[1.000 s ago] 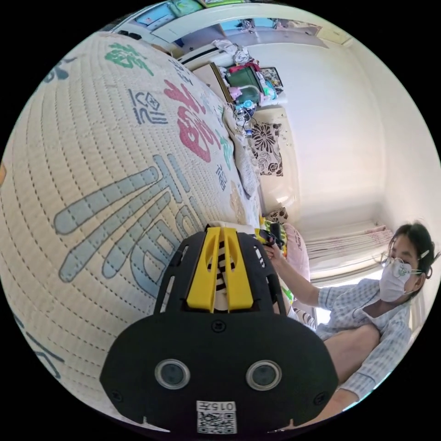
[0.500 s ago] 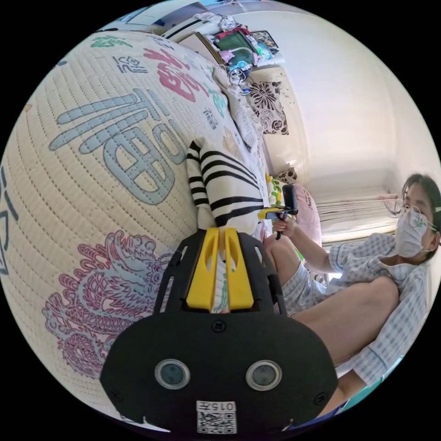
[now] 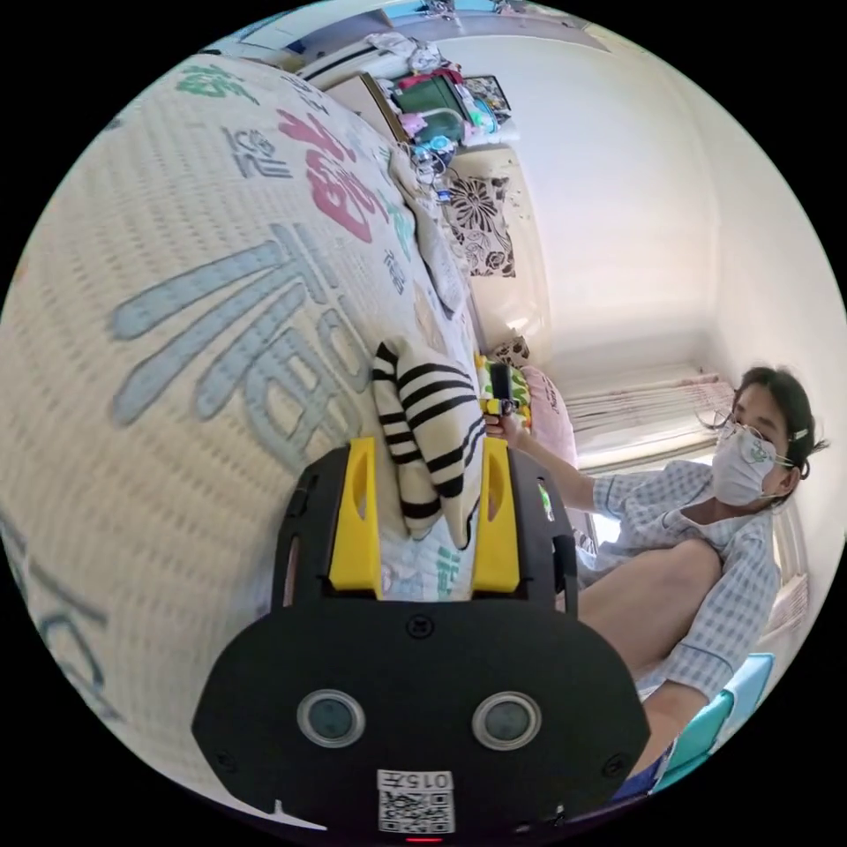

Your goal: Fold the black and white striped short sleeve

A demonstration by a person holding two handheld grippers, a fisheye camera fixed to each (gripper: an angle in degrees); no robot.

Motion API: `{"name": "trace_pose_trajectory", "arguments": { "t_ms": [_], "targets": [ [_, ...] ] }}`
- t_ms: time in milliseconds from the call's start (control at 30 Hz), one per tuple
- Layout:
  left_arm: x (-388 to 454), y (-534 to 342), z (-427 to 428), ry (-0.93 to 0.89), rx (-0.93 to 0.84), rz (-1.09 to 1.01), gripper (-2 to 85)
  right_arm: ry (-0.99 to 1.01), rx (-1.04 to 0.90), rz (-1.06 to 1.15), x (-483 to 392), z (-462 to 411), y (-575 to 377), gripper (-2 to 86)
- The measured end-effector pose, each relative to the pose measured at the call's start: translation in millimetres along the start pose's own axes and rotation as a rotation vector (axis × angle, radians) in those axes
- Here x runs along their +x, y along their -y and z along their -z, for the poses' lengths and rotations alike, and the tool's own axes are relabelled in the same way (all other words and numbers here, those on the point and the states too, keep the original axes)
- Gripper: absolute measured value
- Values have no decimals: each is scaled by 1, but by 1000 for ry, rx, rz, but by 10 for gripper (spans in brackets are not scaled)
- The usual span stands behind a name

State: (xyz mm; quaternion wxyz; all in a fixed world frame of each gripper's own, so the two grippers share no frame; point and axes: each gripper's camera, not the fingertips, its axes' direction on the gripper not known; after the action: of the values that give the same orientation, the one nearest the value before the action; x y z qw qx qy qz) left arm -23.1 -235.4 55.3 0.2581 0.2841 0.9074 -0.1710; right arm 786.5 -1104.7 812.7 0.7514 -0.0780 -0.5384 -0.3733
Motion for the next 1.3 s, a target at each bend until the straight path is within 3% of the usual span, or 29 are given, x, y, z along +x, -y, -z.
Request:
{"name": "trace_pose_trajectory", "arguments": {
  "t_ms": [167,400,600,767,967,1100,1167,1300],
  "targets": [
    [17,8,-30,10,-79,-47,140,77,-57,44,-3,-59,32,109],
    [25,-15,-23,-61,-44,-17,87,61,-112,26,-20,-95,54,57],
    [71,-77,79,-94,142,-33,80,87,-248,191,-108,-189,127,51],
    [147,-154,262,119,382,-12,79,255,-437,402,-219,-360,238,52],
    [218,-214,417,383,604,73,80,373,-525,433,-309,-538,332,53],
    [213,-235,453,525,700,202,80,262,-528,443,-335,-608,359,54],
    [192,-248,452,609,741,319,79,100,-533,412,-334,-641,369,61],
    [182,-273,434,729,871,396,64,20,-454,400,-321,-644,376,73]
  ]
}}
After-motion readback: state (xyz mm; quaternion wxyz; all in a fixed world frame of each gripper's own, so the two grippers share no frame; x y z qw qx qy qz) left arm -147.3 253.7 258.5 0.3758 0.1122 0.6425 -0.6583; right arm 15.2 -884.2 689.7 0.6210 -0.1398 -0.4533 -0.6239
